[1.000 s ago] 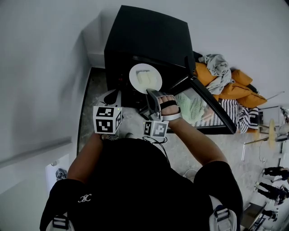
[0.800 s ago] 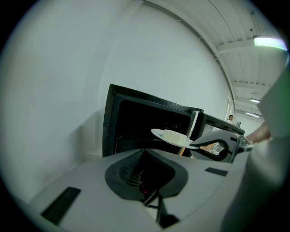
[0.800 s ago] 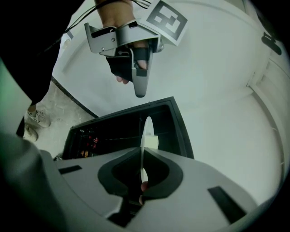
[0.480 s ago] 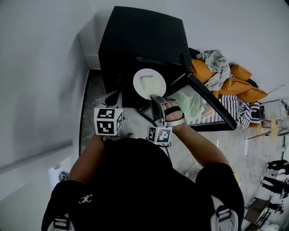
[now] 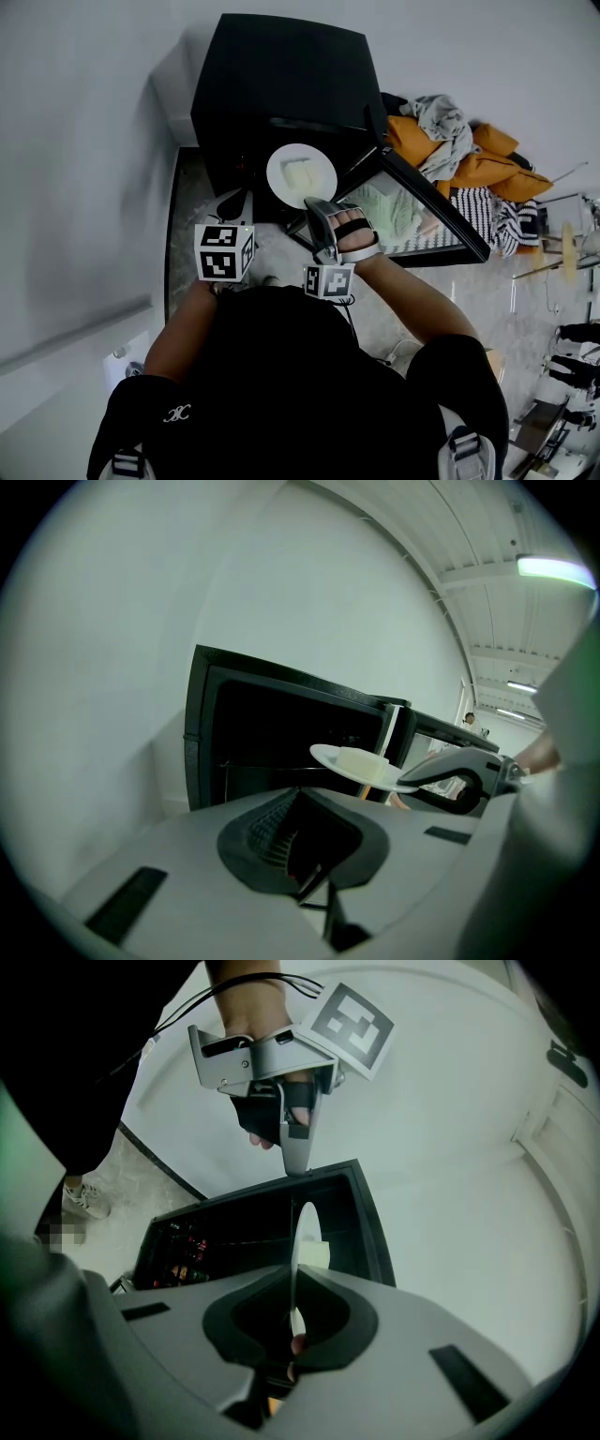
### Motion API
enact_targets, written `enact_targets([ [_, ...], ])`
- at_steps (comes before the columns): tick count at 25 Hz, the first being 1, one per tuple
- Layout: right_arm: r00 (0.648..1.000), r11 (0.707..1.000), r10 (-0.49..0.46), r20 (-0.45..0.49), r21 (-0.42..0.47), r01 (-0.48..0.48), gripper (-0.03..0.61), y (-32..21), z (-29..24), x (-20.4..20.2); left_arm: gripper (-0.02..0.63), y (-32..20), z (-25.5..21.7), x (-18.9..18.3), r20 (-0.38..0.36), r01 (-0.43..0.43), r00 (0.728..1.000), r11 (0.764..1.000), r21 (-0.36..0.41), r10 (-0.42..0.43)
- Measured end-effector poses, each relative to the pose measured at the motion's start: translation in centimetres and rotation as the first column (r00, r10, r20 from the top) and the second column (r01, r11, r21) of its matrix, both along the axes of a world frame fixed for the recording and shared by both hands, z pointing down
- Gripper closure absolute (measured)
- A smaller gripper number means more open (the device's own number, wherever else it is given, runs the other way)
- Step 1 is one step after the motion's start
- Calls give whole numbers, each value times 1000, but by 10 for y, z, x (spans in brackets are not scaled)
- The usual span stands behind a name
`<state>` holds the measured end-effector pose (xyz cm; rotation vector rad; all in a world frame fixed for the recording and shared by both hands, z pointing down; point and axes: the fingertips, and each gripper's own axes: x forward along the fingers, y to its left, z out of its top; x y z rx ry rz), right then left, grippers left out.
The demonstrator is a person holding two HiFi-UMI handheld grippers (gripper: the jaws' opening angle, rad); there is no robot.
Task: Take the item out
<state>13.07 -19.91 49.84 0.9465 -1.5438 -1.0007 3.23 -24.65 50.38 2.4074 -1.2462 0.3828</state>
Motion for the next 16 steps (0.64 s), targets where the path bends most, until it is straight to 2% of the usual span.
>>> enact_targets([
  [16, 1000, 1000, -2, -4, 9, 2, 558, -13, -4, -1, 606, -6, 3, -2, -2, 4, 1000, 1000, -6, -4],
])
